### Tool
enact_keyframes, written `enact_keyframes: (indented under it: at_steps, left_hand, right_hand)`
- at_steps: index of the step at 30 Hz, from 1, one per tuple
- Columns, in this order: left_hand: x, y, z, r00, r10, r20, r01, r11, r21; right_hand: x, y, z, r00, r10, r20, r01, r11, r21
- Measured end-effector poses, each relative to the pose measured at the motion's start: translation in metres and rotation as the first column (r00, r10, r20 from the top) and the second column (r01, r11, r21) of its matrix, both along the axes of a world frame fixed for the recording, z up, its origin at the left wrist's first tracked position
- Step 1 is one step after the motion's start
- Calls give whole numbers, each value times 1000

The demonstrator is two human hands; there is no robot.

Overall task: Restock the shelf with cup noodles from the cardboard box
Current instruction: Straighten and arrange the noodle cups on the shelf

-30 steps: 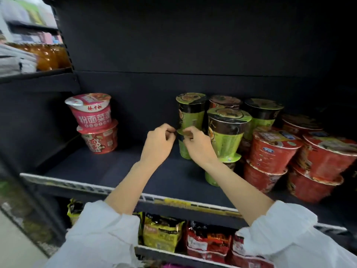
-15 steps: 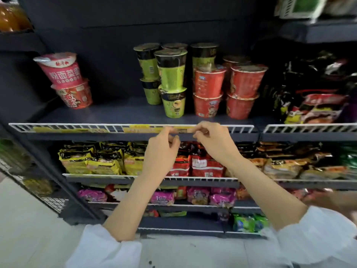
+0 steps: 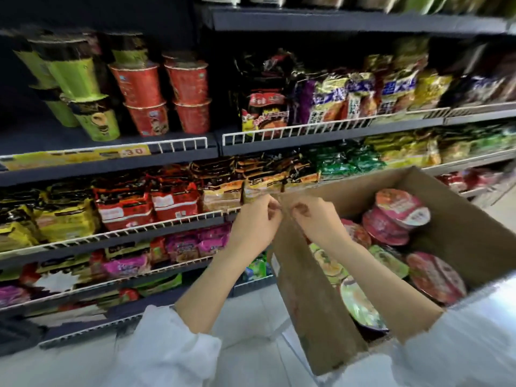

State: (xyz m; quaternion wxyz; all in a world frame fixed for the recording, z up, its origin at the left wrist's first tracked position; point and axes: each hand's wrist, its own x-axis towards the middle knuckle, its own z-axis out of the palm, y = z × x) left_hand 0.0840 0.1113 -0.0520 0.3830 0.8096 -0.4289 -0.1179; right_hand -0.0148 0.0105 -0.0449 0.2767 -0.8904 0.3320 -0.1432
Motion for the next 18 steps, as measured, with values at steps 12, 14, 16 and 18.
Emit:
enact_keyframes:
  at_steps: [12, 14, 16, 18]
  left_hand:
    - [-87, -131, -48, 985, 154, -82, -107, 905, 412]
    - [-88, -132, -56, 962, 251, -105, -177, 871, 458]
    - [-92, -131, -61, 946, 307, -100, -224, 848, 481]
    - [-96, -130, -60, 938, 330, -102, -240, 835, 495]
  right_hand:
    - [-39, -138, -81, 933, 198, -301, -152, 974, 169]
    - [-30, -142, -91, 914, 249, -320, -184, 958, 218]
    - [-20, -143, -99, 909, 289, -301, -212, 941, 264]
    - [-16, -144, -103, 924, 295, -243, -217, 928, 302]
